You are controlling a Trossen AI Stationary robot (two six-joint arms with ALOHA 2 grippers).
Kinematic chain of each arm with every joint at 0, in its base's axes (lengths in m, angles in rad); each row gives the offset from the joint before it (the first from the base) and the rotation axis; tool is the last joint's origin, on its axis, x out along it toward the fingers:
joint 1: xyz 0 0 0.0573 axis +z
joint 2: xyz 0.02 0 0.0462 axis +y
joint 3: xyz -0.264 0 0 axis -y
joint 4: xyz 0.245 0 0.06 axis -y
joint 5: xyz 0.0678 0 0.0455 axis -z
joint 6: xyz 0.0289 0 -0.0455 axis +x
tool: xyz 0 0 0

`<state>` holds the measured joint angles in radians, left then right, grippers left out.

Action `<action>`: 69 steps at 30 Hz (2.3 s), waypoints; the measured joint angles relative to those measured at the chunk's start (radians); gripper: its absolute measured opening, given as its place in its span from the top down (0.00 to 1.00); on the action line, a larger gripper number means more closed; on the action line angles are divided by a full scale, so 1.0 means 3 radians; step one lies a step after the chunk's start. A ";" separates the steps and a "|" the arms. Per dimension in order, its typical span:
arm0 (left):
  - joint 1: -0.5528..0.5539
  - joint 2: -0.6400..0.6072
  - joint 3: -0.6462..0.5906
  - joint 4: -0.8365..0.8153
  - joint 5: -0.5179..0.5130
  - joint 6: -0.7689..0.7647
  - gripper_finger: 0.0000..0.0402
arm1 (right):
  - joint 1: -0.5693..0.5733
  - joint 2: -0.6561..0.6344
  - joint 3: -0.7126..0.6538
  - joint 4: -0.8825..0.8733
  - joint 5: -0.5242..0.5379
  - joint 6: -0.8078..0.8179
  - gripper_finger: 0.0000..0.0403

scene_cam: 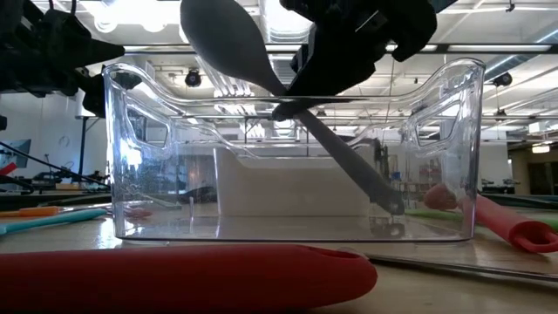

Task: Pick & Place Kitchen Items
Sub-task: Put the blue serving spoon into the bottom transparent bin, then put the pink spatula into the white bin

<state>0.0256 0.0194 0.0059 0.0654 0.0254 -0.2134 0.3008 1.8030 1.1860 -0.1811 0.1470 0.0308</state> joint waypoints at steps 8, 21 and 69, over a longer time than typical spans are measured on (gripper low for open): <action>-0.0001 0.0001 0.0000 0.0000 0.0000 0.0001 0.35 | -0.0009 0.0094 0.0092 -0.0013 -0.0006 -0.0086 0.92; 0.0000 0.0055 0.0000 -0.0077 0.0000 0.0000 0.35 | -0.0008 0.0701 0.1057 -0.0927 -0.0174 -0.0376 0.92; -0.0001 0.0066 0.0000 -0.0114 0.0000 0.0000 0.35 | 0.0000 0.0774 0.1594 -0.1885 -0.0201 -0.0199 0.58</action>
<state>0.0254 0.0391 0.0059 0.0312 0.0254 -0.2134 0.3008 2.0354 1.6642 -0.7466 0.0867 -0.0288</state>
